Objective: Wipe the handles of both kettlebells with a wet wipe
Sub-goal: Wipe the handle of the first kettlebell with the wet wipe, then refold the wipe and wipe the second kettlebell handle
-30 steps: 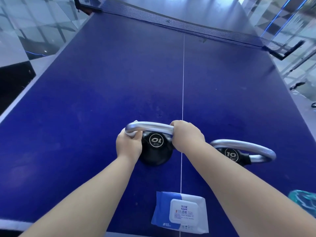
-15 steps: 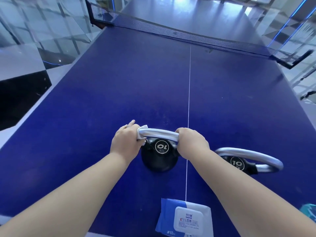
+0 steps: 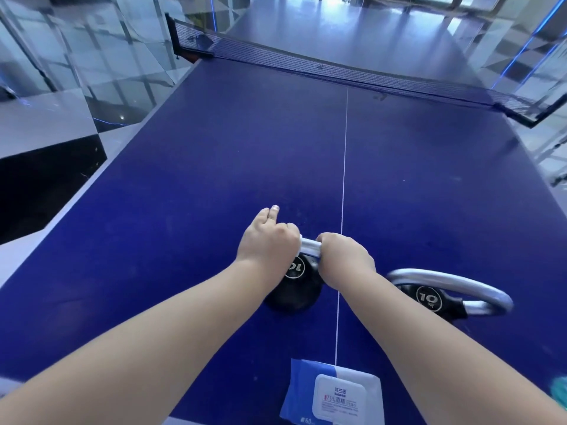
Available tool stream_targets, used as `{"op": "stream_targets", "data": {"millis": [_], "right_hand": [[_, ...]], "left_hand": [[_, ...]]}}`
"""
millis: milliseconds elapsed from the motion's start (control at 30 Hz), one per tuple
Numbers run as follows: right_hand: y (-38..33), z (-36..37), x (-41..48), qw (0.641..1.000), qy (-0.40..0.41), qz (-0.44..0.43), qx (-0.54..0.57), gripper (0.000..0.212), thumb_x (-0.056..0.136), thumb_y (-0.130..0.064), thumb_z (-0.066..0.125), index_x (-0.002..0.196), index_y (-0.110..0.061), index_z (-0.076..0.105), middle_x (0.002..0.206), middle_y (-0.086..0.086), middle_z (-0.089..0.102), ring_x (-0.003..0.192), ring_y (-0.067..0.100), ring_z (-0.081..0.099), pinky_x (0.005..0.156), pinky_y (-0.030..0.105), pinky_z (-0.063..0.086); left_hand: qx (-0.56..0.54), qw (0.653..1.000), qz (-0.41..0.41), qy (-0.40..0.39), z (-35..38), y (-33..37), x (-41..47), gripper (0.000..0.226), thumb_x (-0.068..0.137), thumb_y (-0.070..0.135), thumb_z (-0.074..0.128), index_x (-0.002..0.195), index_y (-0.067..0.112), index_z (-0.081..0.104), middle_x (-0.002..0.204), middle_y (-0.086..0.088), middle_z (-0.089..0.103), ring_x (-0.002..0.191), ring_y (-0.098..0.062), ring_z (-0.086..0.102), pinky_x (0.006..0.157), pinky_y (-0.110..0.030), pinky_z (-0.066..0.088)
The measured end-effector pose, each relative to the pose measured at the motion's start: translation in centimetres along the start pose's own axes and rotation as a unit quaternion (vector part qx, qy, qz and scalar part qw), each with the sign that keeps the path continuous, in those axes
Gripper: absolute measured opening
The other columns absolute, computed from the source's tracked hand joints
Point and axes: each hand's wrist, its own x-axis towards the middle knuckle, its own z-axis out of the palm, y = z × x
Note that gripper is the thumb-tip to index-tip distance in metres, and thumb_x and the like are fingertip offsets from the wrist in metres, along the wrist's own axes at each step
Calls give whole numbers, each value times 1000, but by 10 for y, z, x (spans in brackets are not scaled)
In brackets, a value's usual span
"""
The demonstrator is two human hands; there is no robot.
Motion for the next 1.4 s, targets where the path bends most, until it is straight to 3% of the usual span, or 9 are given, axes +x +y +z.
{"op": "stream_targets", "data": {"millis": [267, 400, 500, 633, 733, 933, 1100, 1233, 1400], "right_hand": [[0, -3, -2, 1000, -14, 0, 4, 11, 84, -12, 58, 90, -20, 52, 83, -2, 59, 75, 23, 59, 57, 33, 44], [2, -5, -4, 999, -11, -7, 30, 25, 87, -16, 60, 104, -20, 42, 79, 0, 55, 72, 24, 57, 56, 35, 45], [9, -6, -8, 993, -19, -20, 118, 37, 87, -24, 60, 105, -18, 28, 76, 0, 50, 60, 21, 49, 51, 34, 39], [18, -8, -19, 966, -20, -37, 254, 22, 76, -35, 59, 93, -26, 47, 94, -6, 52, 83, 20, 57, 67, 40, 53], [19, -3, -31, 917, 26, -50, 394, 14, 78, -42, 58, 86, -31, 62, 96, -10, 54, 89, 21, 63, 79, 44, 56], [22, 4, -35, 894, 87, -55, 437, 33, 83, -46, 71, 110, -27, 73, 105, -13, 57, 97, 18, 64, 84, 43, 57], [13, 9, -37, 863, 114, -65, 488, 18, 83, -38, 73, 100, -31, 75, 107, -12, 60, 104, 14, 64, 90, 38, 56], [11, 1, -46, 828, 133, -48, 543, 7, 89, -29, 71, 86, -35, 73, 95, -11, 71, 71, 1, 70, 70, 24, 56], [32, -22, -64, 789, 141, -47, 596, 5, 92, -28, 69, 92, -27, 74, 85, -5, 76, 68, 19, 71, 62, 34, 60]], "left_hand": [[5, 998, 31, -51, -23, 17, 3, 31, 89, 3, 53, 120, 4, 48, 132, -17, 58, 145, -37, 27, 121, -43, 11], [-99, 995, 19, 0, -11, 3, -9, 91, 89, 28, 63, 154, 22, -1, 156, 2, 33, 149, -27, 16, 122, -41, 7], [-239, 970, -34, -1, -5, -14, -25, 105, 79, 49, 68, 154, 26, -2, 163, 7, 14, 151, -27, -3, 121, -42, 3], [-323, 941, -84, 45, -3, -31, -34, 68, 80, 64, 62, 137, 29, 50, 152, 11, 40, 147, -20, 25, 116, -39, 22], [-374, 918, -76, 108, -1, -32, -31, 33, 85, 52, 65, 109, 30, 70, 124, 16, 63, 114, -6, 60, 103, -40, 43], [-464, 871, -106, 119, -4, -20, -29, 19, 79, 47, 68, 91, 34, 75, 93, 21, 66, 95, -7, 66, 90, -43, 52], [-489, 856, -116, 125, -5, -13, -31, 20, 75, 49, 67, 87, 35, 73, 89, 21, 66, 92, -10, 68, 86, -44, 54], [-474, 862, -110, 139, -11, -3, -35, 18, 78, 45, 67, 89, 33, 74, 88, 24, 63, 108, -11, 58, 91, -43, 52], [-549, 821, -93, 129, -35, 24, -37, 7, 87, 32, 70, 94, 30, 71, 89, 15, 72, 77, 3, 69, 76, -24, 55]]}}
